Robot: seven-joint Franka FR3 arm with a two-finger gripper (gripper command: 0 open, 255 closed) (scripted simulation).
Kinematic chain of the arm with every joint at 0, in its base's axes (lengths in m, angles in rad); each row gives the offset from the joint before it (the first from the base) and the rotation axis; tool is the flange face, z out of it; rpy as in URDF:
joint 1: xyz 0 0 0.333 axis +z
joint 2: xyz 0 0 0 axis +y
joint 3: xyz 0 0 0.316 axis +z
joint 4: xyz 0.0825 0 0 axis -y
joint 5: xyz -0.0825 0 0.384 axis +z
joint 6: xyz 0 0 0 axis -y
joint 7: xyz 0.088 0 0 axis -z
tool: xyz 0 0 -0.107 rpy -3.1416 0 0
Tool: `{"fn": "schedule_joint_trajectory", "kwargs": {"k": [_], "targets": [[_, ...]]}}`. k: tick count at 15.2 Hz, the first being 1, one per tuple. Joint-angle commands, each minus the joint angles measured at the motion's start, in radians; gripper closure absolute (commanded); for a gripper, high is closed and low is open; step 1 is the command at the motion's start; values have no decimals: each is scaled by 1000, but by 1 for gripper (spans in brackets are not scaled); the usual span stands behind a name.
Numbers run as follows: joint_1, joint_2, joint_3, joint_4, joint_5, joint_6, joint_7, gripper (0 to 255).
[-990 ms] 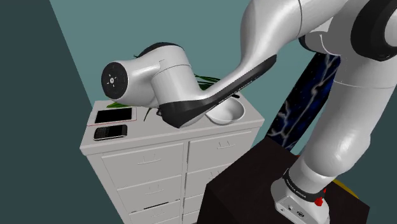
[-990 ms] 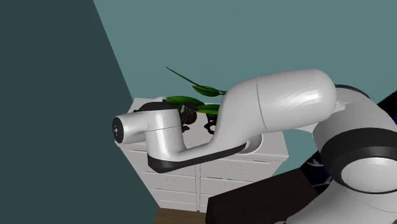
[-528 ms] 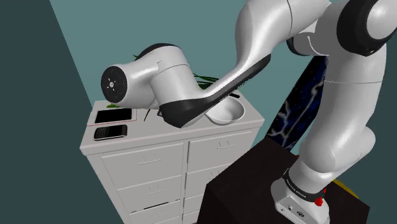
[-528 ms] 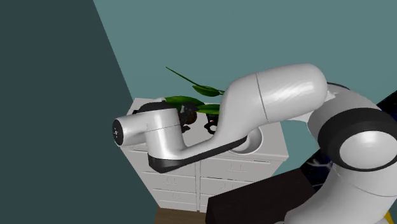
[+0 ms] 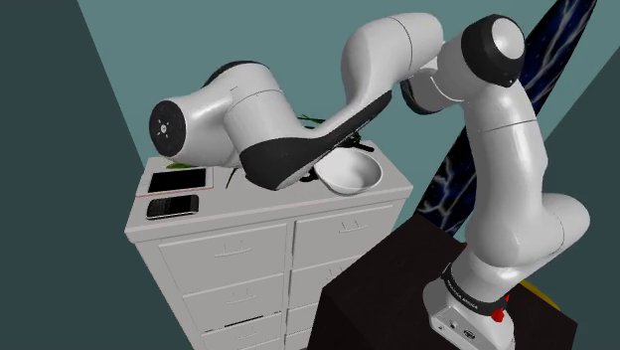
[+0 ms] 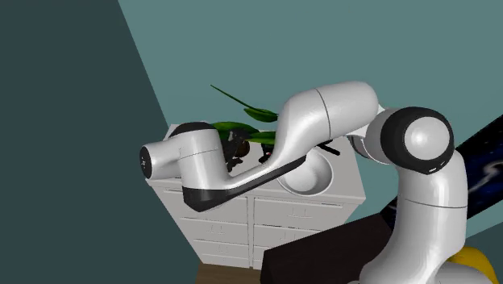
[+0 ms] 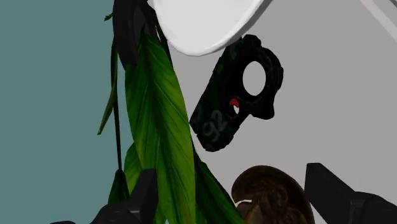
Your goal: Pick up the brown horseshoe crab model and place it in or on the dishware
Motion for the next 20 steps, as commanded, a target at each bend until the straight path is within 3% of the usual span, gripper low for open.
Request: {"fn": "schedule_joint_trajectory", "kwargs": {"k": [1, 2, 4, 6, 7, 8, 11, 18, 20], "targets": [[-14, 24, -81, 25, -43, 370, -16, 255], [15, 34, -100, 33, -43, 368, -1, 255], [119, 41, -134, 106, -30, 332, 9, 255], [80, 28, -125, 109, -51, 347, -32, 255], [122, 42, -141, 122, -43, 335, -4, 255], [-97, 136, 27, -69, -110, 294, 36, 255], [-89, 330, 160, -56, -254, 100, 14, 255], [-48, 473, 301, -21, -379, -88, -49, 255], [-42, 472, 319, -8, -382, -106, -63, 255]]}}
